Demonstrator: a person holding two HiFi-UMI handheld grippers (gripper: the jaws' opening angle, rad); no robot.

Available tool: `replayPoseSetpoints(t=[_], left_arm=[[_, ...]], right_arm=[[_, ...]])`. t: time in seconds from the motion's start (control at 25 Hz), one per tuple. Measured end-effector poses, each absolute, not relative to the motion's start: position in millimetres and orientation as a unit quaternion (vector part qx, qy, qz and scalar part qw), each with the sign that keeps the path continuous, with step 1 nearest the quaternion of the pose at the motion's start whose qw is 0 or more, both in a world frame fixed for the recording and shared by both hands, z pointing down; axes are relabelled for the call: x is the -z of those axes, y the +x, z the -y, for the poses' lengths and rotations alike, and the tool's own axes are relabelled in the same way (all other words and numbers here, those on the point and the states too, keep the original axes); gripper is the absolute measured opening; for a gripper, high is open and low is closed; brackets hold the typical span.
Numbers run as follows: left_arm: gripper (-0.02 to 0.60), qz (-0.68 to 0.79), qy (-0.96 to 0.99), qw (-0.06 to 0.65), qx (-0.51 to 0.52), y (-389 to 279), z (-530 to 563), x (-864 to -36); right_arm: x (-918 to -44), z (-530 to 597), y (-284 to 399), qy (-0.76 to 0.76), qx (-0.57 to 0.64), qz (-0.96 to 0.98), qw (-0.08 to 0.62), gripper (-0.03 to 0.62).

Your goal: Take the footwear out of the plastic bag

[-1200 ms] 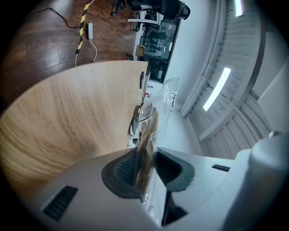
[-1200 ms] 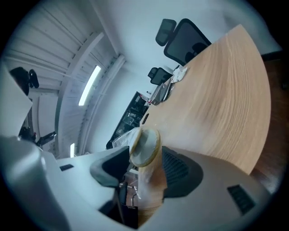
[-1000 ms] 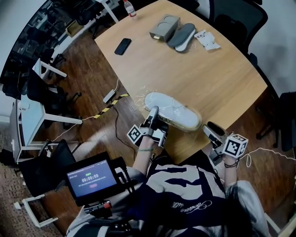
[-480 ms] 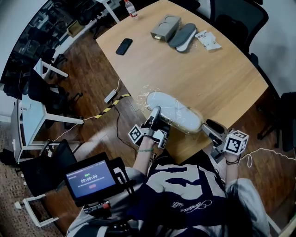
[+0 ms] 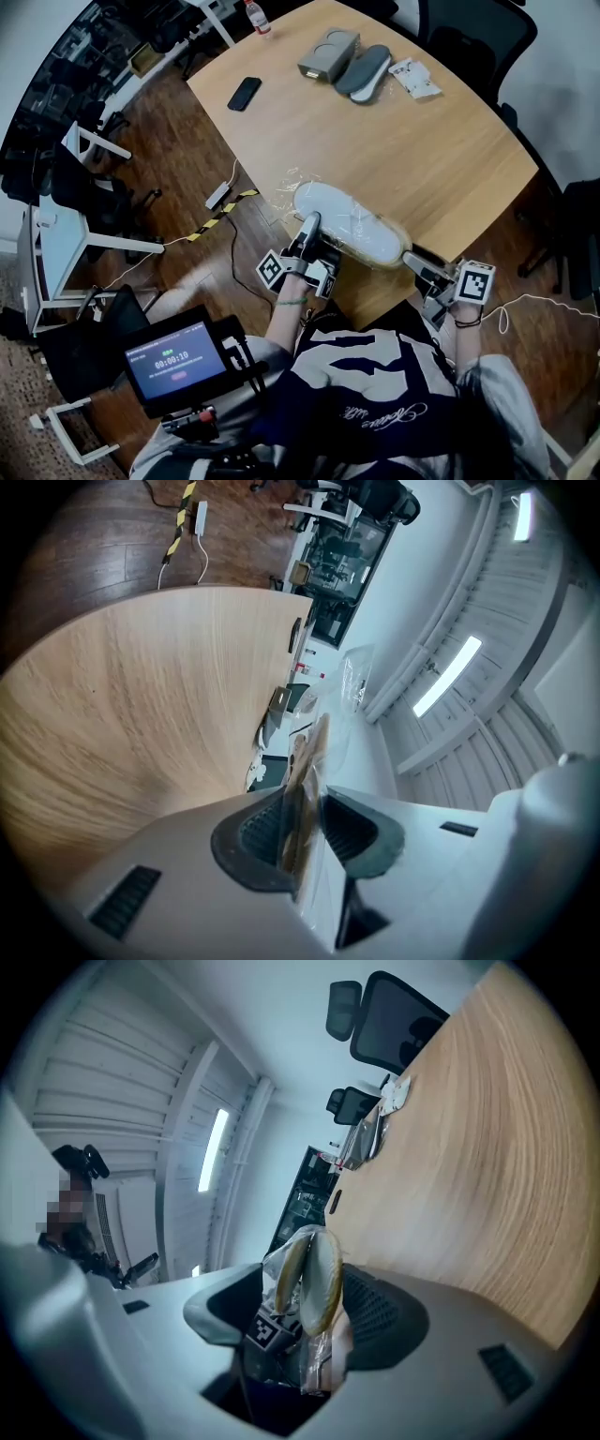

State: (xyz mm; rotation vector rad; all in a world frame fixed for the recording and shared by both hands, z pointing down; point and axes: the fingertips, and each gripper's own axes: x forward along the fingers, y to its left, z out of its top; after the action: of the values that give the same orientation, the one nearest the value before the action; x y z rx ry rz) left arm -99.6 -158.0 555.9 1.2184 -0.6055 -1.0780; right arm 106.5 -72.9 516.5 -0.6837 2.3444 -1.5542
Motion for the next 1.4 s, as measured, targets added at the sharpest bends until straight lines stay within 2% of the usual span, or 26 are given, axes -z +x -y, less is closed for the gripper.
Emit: replayPoseSetpoints(t=[0.28, 0.44, 0.56, 0.6, 0.76, 0.92, 1.08, 1.36, 1.4], left_arm=[[0.086, 0.303, 0.541, 0.629, 0.468, -102.4, 159.0, -561.1], [0.086, 0.323, 0.550, 0.616, 0.461, -98.2, 158.2, -561.8], [0.086, 0.326, 0.561, 0.614, 0.449, -89.5, 155.0, -562.4], [0.086, 0.324, 0.564, 0.617, 0.444, -84.7, 153.6, -563.3], [0.086, 0.318, 0.567, 0.626, 0.430, -71.0, 149.4, -566.5], [0.087, 0.350, 0.597, 0.600, 0.400, -86.5, 153.2, -565.7], [0.087, 0.379, 0.589, 0.582, 0.414, -109.6, 157.2, -572.6], [0.086, 0.444, 0.570, 0.549, 0.420, -148.0, 163.4, -580.3], [0.069, 0.453, 0.571, 0.547, 0.413, -148.3, 163.9, -581.3]], right_arm=[[-526.0, 75.8, 94.8, -0.260, 0.535, -0.798, 0.098, 0.250], [-530.2, 82.1, 103.0, -0.282, 0.562, -0.767, 0.132, 0.236], [-531.4, 82.6, 105.6, -0.294, 0.567, -0.756, 0.142, 0.167], [-532.2, 82.9, 106.2, -0.301, 0.564, -0.755, 0.144, 0.113], [-531.3, 82.8, 108.9, -0.305, 0.571, -0.745, 0.162, 0.067], [-531.1, 79.1, 116.3, -0.300, 0.584, -0.736, 0.164, 0.058], [-527.7, 68.5, 124.9, -0.290, 0.585, -0.740, 0.162, 0.054], [-521.3, 40.9, 163.1, -0.341, 0.557, -0.751, 0.102, 0.054], [-520.0, 37.9, 168.0, -0.352, 0.552, -0.750, 0.095, 0.052]])
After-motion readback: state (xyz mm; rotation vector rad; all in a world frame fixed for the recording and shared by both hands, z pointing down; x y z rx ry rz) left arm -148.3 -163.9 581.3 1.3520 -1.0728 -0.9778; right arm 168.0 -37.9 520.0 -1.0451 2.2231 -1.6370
